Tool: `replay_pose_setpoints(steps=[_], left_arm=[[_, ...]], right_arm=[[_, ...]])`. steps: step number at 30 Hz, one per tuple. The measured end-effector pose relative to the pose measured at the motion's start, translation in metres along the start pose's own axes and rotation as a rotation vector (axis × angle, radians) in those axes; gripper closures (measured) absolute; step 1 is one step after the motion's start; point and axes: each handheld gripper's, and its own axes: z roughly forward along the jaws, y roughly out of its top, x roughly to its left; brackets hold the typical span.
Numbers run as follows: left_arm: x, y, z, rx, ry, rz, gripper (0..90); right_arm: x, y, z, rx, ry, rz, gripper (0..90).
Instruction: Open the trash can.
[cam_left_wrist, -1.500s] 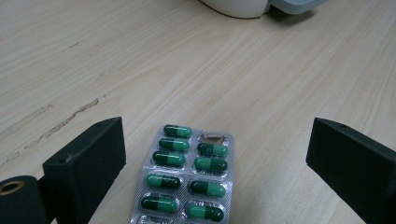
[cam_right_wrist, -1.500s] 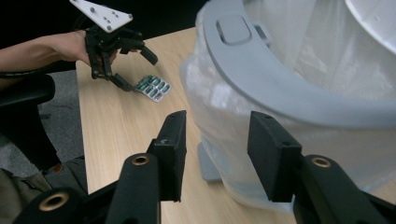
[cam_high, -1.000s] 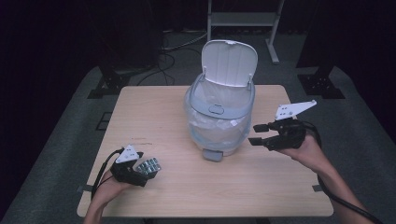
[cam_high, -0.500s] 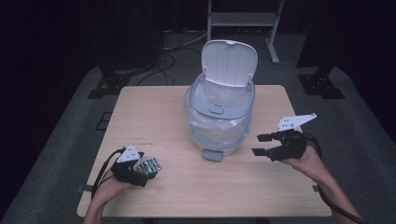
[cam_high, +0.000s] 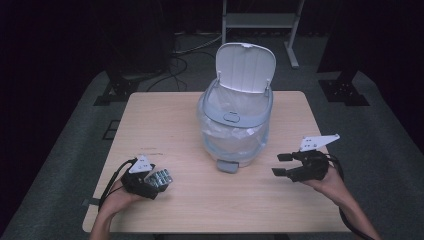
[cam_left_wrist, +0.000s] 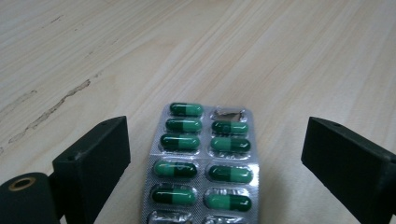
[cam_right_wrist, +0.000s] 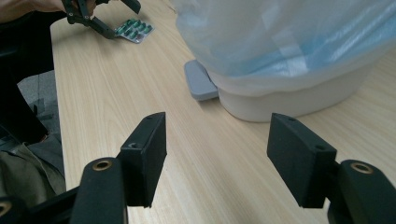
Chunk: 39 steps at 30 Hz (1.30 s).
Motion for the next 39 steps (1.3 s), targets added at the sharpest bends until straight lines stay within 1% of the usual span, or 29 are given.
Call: replay_pose_setpoints(steps=[1,3,7,10,12,14,15,16,18,19,24,28,34,36,37,39], left_arm=[[0.0,0.0,0.0,-0.007,-0.002,-0.002,10.9],[0.001,-0.001,0.001,-0.003,0.002,0.004,11.5],[0.001,-0.004,0.003,0.014,0.001,0.003,13.7],[0.001,-0.004,0.005,0.033,0.001,0.007,15.2],[0.002,-0.004,0.007,0.034,0.0,0.002,15.3],[0.002,-0.005,0.007,0.036,-0.01,0.009,21.8],[0.002,-0.005,0.007,0.042,-0.011,0.01,23.1],[0.002,-0.005,0.007,0.037,-0.02,0.004,24.1],[0.002,-0.005,0.006,0.033,-0.032,0.007,30.0],[0.002,-0.005,0.006,0.034,-0.031,0.009,32.0],[0.002,-0.003,0.005,0.048,-0.033,0.012,33.3],[0.001,0.003,0.004,0.048,-0.04,0.02,33.3],[0.001,0.022,-0.003,0.045,-0.045,0.049,33.3],[0.002,0.029,-0.007,0.049,-0.053,0.065,33.3],[0.002,0.033,-0.008,0.053,-0.058,0.08,33.3],[0.002,0.04,-0.012,0.062,-0.063,0.103,33.3]], right_arm=[[0.0,-0.002,0.001,0.001,-0.001,0.005,35.2],[0.0,-0.006,0.002,0.005,0.007,0.01,34.7],[0.001,-0.012,0.005,0.015,0.009,0.011,34.3],[-0.001,-0.018,0.008,0.021,0.015,0.01,33.9],[-0.002,-0.021,0.01,0.029,0.015,0.014,33.2],[-0.003,-0.023,0.012,0.031,0.021,0.017,33.0],[-0.003,-0.024,0.012,0.031,0.023,0.014,33.0],[-0.003,-0.024,0.013,0.029,0.026,0.016,33.0],[-0.003,-0.026,0.013,0.028,0.027,0.014,33.0],[-0.003,-0.027,0.013,0.026,0.027,0.016,33.0],[-0.005,-0.031,0.011,0.019,0.024,0.018,33.0],[-0.007,-0.033,0.008,0.013,0.023,0.023,33.0],[-0.007,-0.033,0.006,0.006,0.011,0.019,31.5],[-0.006,-0.033,0.005,0.005,0.0,0.013,31.2],[-0.006,-0.033,0.005,0.002,-0.004,0.007,31.0],[-0.005,-0.033,0.003,0.002,-0.004,0.007,30.1]])
